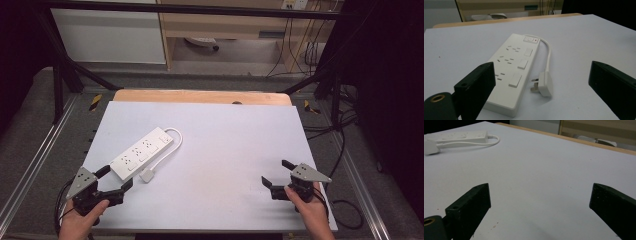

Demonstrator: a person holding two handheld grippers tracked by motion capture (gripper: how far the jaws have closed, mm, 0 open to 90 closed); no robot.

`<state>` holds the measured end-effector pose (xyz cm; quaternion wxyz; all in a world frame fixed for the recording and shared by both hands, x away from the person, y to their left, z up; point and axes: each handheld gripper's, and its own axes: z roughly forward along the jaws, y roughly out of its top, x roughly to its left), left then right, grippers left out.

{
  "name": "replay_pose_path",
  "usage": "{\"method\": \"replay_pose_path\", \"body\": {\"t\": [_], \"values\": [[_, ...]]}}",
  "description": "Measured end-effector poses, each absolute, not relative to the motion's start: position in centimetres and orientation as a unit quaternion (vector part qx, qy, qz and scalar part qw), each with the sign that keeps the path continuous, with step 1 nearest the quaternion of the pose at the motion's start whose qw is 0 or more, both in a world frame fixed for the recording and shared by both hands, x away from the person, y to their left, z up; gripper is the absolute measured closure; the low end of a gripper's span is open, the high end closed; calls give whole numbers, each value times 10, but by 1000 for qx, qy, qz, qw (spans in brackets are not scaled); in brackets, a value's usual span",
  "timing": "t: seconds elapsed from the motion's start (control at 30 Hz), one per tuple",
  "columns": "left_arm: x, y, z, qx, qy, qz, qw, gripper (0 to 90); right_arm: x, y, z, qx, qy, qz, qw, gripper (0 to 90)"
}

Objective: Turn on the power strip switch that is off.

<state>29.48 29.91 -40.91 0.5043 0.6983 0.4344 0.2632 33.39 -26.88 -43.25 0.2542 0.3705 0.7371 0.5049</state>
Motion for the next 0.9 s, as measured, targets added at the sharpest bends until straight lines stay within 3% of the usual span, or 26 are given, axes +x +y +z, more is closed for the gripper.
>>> {"method": "replay_pose_path", "body": {"t": [0.9], "values": [[291, 288, -405, 702, 425, 259, 509, 61, 333, -268, -433, 381, 739, 497, 250, 30]]}}
